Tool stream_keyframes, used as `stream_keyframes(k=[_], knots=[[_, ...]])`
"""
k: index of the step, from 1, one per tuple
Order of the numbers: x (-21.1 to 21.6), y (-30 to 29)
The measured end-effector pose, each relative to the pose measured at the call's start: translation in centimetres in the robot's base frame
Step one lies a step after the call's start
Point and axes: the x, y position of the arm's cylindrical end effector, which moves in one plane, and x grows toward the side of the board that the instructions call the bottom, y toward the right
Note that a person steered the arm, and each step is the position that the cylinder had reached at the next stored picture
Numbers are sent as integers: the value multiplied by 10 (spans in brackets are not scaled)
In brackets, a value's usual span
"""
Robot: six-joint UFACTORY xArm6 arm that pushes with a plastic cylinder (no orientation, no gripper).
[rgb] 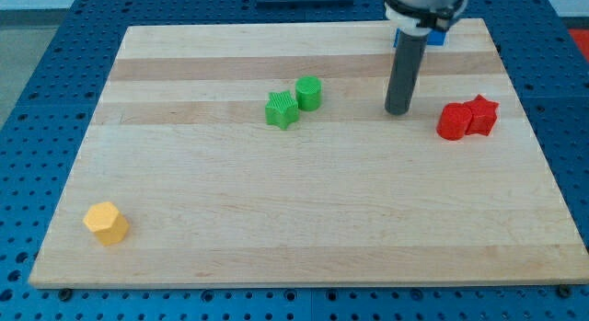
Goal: Place your arm at the bottom center of the board
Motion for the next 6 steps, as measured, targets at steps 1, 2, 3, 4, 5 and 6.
stream_keyframes(k=[1, 2, 3, 4, 5, 6], knots=[[40, -1], [76, -1], [112, -8], [152, -13], [166, -14], [166, -14]])
